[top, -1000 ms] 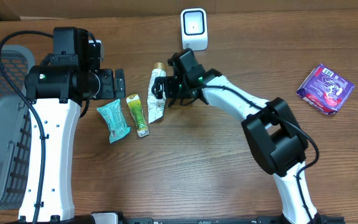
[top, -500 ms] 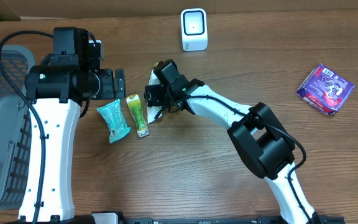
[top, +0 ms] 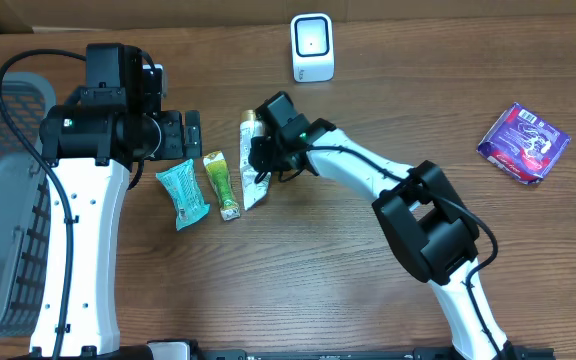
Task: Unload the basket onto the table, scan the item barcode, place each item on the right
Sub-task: 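Lower right gripper onto the white tube and grasp it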
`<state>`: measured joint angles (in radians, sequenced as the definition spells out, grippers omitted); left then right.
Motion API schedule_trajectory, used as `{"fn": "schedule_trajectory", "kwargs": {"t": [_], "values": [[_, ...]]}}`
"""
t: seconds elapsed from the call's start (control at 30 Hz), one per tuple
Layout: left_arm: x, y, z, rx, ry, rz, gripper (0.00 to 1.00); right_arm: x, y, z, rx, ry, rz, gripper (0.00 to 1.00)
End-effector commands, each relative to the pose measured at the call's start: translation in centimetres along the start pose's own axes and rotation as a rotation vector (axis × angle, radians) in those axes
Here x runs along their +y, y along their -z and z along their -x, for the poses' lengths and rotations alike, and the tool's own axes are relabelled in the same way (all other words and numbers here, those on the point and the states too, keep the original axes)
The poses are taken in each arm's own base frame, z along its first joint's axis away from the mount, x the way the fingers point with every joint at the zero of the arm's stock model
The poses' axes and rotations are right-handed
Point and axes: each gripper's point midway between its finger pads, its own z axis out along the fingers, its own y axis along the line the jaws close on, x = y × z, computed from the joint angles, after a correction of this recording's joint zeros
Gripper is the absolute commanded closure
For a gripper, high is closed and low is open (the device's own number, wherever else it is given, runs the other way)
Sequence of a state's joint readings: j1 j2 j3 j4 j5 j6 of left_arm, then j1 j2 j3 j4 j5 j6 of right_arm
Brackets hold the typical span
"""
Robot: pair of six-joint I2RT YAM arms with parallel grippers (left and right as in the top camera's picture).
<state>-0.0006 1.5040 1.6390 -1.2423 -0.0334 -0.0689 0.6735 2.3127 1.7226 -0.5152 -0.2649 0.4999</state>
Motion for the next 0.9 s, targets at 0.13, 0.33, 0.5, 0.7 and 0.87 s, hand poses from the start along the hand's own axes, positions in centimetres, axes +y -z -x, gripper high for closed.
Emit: {"fn": "schedule_trajectory", "kwargs": {"t": [0.13,0.33,0.5,0.7,0.87], "values": [[-0.2,0.1,0.3,-0.006,-0.002,-0.008,0.01,-4.7,3.4,-2.4,0.199,-0.069,0.020,0.76],[-0.2,0.1,0.3,-0.006,-0.002,-0.008,0.00,-7.6,5.6,-3.6,0.287,-0.029,0.007,0.39],[-0.2,0.1,0.3,-0.006,-0.002,-0.008,0.01,-7.8,6.0,-5.2,0.355,-0.081,0.060,0.23],[-0.2,0.1,0.3,-0.006,-0.002,-0.008,0.00,-7.4,3.7,-7.6,0.380,-0.183,0.043,0.23],[-0.2,0.1,0.3,-0.006,-0.002,-0.008,0.01,-5.8,2.6,-8.1,0.364,-0.200,0.037,0.24]]}}
